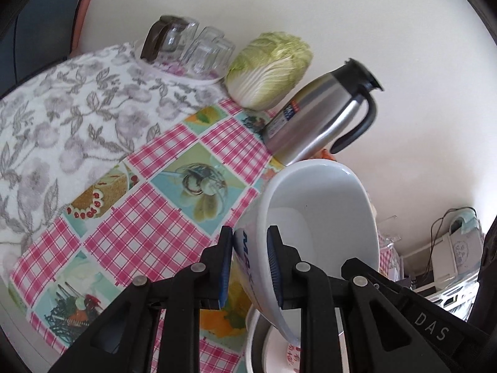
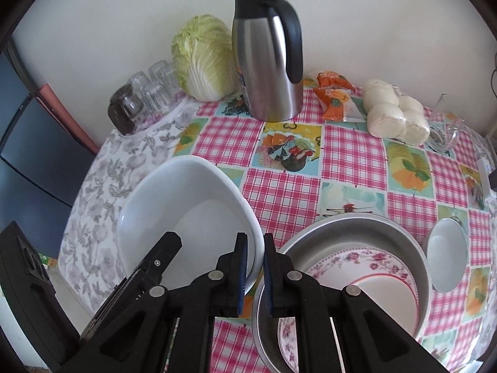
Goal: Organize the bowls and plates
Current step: 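Lift the white square bowl with both grippers and carry it toward the tray, then lower the white square bowl toward the stacked dishes in the steel tray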
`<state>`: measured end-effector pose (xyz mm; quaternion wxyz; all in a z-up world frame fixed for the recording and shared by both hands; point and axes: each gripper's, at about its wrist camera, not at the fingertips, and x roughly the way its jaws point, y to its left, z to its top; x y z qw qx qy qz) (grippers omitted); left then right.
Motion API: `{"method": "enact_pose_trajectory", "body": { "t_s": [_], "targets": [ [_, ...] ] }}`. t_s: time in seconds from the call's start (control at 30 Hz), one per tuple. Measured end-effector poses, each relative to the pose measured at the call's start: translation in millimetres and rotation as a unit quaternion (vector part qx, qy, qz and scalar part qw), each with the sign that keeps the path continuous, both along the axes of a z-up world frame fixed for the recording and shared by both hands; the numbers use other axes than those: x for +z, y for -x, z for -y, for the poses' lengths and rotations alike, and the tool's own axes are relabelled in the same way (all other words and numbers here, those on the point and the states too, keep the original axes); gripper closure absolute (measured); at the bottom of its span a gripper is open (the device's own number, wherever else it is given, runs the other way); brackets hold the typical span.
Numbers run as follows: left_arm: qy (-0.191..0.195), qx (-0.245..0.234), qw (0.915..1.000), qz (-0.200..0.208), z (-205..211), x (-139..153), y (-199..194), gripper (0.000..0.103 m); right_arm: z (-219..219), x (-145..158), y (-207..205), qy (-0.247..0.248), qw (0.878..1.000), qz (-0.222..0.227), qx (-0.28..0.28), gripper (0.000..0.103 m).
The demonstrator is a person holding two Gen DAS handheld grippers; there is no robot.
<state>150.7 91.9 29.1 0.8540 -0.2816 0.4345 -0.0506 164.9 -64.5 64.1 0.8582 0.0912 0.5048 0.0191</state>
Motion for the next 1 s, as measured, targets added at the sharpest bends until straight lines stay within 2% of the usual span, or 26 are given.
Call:
{"method": "enact_pose_trajectory", "body": {
  "t_s": [0.17, 0.27, 0.43, 0.7, 0.83, 1.0],
  "targets": [
    [-0.001, -0.013, 0.9995, 0.029, 8.7, 22.4, 14.0, 0.08, 16.6, 18.8, 26.9, -0.025, 0.999, 0.027, -0.007, 0.092],
    [-0.026, -0.022, 0.9987, 0.038, 21.5, 31.4, 23.5, 0.08, 28.5, 23.2, 40.1, -0.05, 0.998, 0.036, -0.016, 0.092],
    [-0.036, -0.041, 0.9973, 0.048, 36.2, 37.2, 34.1, 0.08, 41.8, 27.0, 60.3, -0.047, 0.997, 0.057, -0.033, 0.092],
    [-0.057, -0.074, 0.9934, 0.066, 60.6, 48.3, 50.2, 0.08, 67.4, 23.5, 94.7, -0.073, 0.992, 0.088, -0.056, 0.091],
    [-0.071, -0.083, 0.9912, 0.076, 69.1, 55.3, 56.6, 0.08, 82.4, 16.4, 107.0, -0.11, 0.987, 0.095, -0.07, 0.091],
    [-0.101, -0.097, 0.9859, 0.091, 85.1, 65.0, 66.5, 0.08, 92.1, 11.4, 120.9, -0.12, 0.984, 0.108, -0.08, 0.09]
  ]
}}
